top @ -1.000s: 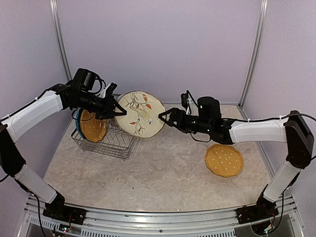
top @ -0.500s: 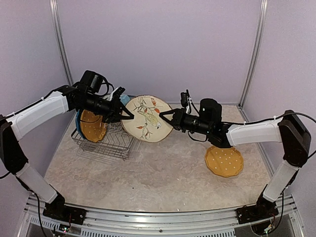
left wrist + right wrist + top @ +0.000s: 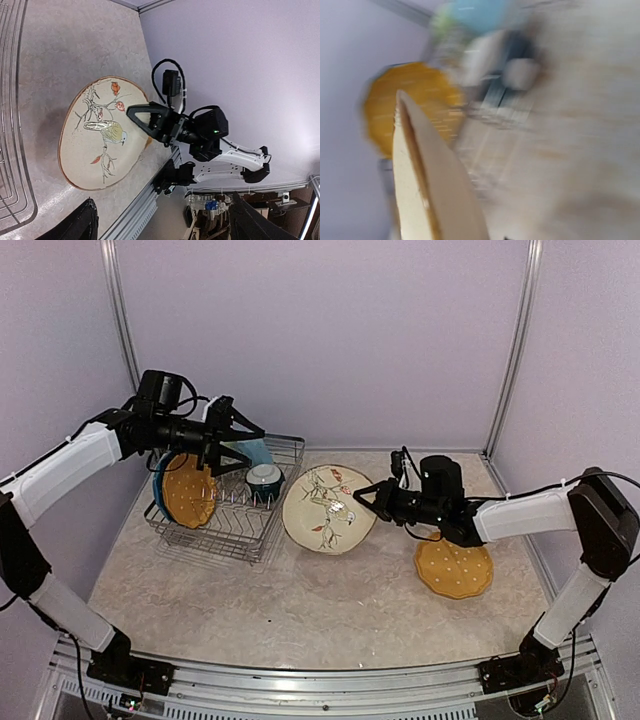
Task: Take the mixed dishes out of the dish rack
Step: Place the plate with another plate.
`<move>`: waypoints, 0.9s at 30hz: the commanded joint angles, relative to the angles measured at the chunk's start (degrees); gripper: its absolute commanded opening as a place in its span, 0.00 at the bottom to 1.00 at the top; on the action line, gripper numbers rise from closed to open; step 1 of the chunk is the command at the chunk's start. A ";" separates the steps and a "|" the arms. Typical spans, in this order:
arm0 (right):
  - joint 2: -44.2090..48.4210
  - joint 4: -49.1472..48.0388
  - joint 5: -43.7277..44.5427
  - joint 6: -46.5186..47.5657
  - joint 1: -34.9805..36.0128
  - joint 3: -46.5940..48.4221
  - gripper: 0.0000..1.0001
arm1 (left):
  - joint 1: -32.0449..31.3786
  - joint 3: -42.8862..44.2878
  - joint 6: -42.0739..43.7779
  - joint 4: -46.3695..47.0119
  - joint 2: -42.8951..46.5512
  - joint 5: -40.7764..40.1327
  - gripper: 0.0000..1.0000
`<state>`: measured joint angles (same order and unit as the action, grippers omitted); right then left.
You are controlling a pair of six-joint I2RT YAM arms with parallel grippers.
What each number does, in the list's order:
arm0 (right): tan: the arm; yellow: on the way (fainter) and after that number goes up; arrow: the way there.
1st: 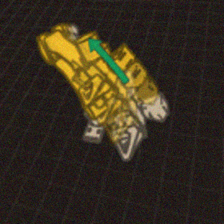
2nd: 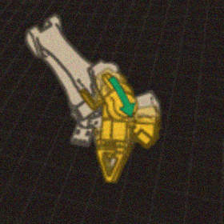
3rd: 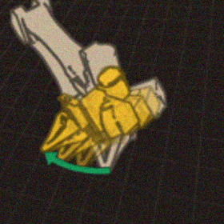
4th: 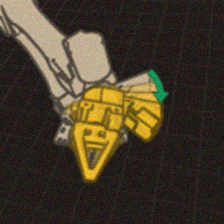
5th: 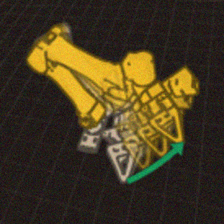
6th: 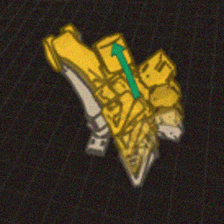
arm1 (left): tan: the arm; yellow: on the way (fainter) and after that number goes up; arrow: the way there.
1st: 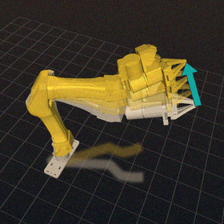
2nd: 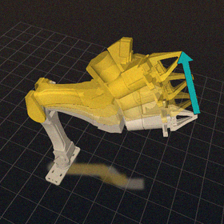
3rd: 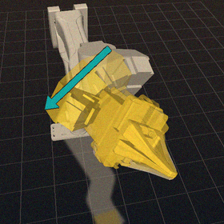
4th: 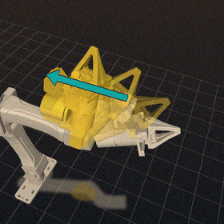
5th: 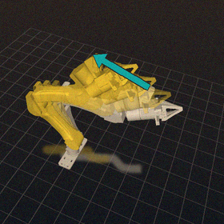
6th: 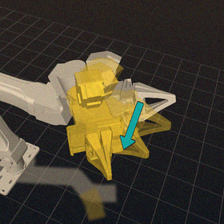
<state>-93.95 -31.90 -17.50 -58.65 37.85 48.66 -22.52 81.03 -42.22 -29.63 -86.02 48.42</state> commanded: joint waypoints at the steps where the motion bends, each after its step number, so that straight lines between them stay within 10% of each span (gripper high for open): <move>1: 6.90 3.09 3.45 3.28 -2.38 0.53 0.00 | 3.39 -1.06 -8.83 8.50 3.29 7.58 0.87; 16: 14.70 19.48 7.02 6.93 -7.95 -1.67 0.00 | 10.27 -4.74 -8.72 12.40 6.91 9.48 0.99; 27: 40.81 35.17 1.79 8.05 -22.59 -16.43 0.00 | 13.77 -3.14 4.41 5.09 7.39 1.56 0.99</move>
<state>-60.73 0.05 -11.31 -51.29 18.79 32.99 -9.52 78.46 -41.76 -23.68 -79.02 51.53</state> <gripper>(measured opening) 0.107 0.989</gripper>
